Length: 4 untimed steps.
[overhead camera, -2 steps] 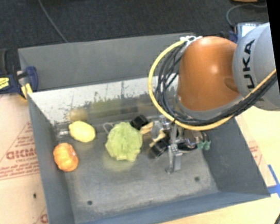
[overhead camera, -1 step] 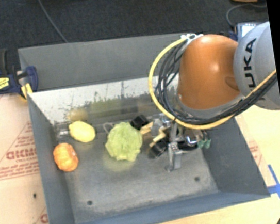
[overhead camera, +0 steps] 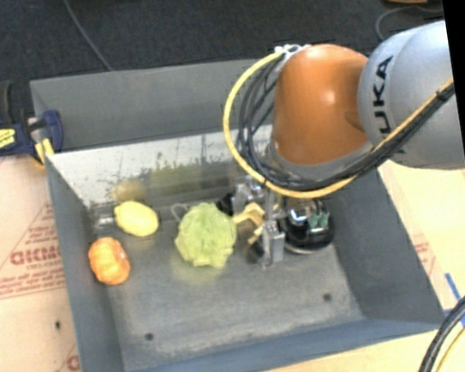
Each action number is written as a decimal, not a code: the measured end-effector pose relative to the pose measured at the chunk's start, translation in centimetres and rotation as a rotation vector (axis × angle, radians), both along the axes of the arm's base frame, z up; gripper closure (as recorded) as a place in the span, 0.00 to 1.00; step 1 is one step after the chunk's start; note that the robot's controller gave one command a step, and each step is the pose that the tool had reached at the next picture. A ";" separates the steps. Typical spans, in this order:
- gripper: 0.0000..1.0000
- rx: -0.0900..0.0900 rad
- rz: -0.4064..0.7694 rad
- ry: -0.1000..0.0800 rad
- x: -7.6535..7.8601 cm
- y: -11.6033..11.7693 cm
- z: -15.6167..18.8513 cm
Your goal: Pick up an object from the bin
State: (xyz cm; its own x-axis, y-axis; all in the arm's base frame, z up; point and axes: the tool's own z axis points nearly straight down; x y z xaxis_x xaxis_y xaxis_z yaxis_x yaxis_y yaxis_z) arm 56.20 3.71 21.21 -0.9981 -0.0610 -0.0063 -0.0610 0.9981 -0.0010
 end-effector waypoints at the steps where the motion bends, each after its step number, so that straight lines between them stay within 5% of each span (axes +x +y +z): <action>1: 0.00 0.002 -0.049 0.002 1.0 1.8 -0.9; 2: 0.00 0.002 -0.039 -0.010 3.4 1.5 -4.8; 3: 0.00 -0.001 0.170 -0.001 3.8 1.9 -8.7; 4: 0.00 0.002 0.054 -0.015 5.5 2.3 -10.5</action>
Offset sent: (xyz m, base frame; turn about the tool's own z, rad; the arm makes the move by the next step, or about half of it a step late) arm 0.0716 -0.0015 -0.1311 -0.2231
